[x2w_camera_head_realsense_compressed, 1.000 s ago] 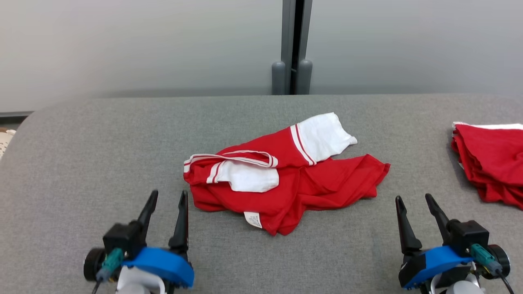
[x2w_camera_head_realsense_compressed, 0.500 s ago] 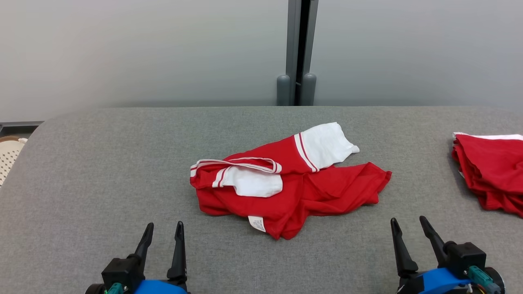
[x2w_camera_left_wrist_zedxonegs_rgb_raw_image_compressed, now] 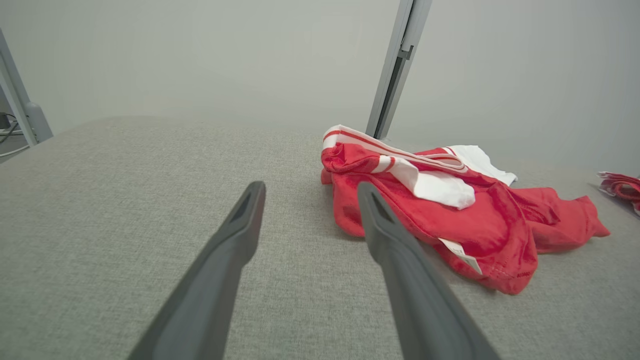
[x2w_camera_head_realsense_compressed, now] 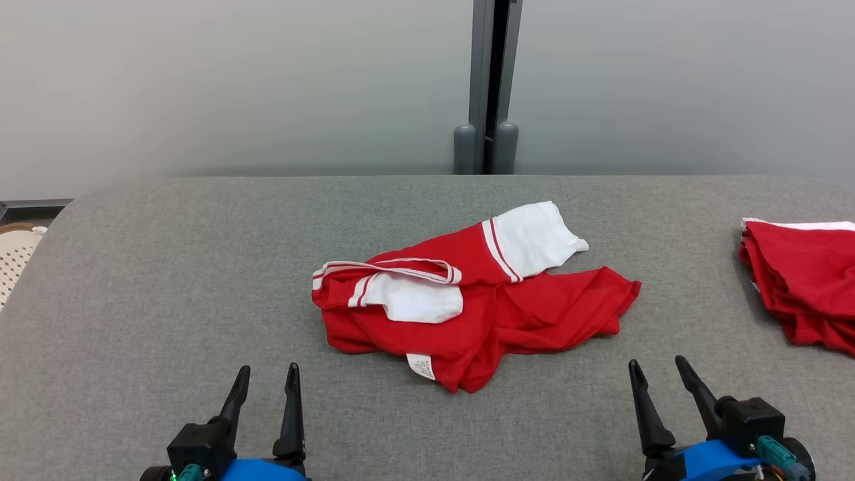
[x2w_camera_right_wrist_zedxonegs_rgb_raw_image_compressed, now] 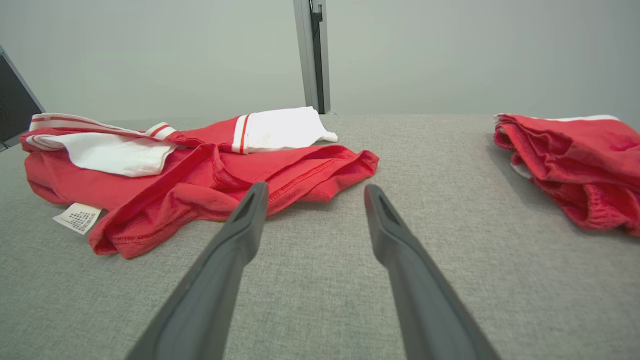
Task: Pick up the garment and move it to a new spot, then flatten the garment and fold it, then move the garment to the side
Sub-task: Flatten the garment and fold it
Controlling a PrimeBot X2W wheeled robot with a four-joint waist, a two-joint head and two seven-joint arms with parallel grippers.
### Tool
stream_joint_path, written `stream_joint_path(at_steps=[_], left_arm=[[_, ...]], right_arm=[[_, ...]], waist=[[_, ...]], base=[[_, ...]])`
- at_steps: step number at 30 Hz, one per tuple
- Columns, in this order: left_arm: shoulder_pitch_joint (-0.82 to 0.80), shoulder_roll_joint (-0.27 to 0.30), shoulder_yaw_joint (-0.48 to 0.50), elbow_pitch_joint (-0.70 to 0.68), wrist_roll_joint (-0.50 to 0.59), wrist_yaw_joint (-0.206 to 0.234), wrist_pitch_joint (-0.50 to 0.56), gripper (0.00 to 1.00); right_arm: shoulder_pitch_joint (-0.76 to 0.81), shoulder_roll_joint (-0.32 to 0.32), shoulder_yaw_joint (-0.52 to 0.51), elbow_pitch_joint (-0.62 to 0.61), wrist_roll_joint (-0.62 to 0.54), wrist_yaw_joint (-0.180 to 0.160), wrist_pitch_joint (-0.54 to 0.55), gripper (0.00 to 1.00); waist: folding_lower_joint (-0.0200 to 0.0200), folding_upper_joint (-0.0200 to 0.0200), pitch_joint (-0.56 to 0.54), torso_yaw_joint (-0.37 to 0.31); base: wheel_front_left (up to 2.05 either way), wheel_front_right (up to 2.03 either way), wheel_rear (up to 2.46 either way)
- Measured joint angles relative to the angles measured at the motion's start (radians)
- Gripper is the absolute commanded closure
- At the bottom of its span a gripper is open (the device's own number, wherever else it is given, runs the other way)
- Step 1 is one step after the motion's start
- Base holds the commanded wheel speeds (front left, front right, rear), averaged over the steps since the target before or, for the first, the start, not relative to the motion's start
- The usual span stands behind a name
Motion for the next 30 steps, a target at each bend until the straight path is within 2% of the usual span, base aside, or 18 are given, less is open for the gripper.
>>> stream_joint_path(at_steps=[15, 21, 27, 30], left_arm=[[-0.019, -0.007, 0.005, 0.006, 0.036, -0.018, 0.0, 0.0], [-0.134, 0.015, -0.033, 0.019, 0.084, -0.038, 0.007, 0.0], [-0.305, 0.029, -0.105, 0.067, 0.14, -0.068, 0.093, 0.0], [-0.395, 0.063, -0.159, 0.127, 0.186, -0.084, 0.164, 0.0]], right_arm=[[-0.011, 0.0, -0.001, -0.002, -0.007, 0.0, 0.0, 0.0], [-0.032, 0.0, 0.002, -0.009, -0.018, 0.0, 0.0, 0.0], [-0.069, 0.0, 0.022, -0.014, -0.027, 0.0, 0.0, 0.0], [-0.088, 0.0, 0.033, -0.017, -0.03, 0.0, 0.0, 0.0]], waist=[[0.0, 0.0, 0.023, -0.001], [0.0, 0.0, 0.058, -0.01], [0.0001, 0.0, 0.116, -0.032], [0.0001, 0.0, 0.152, -0.049]], base=[[0.0, 0.0, 0.0], [0.0, 0.0, 0.0], [0.0, 0.0, 0.0], [0.0, 0.0, 0.0]])
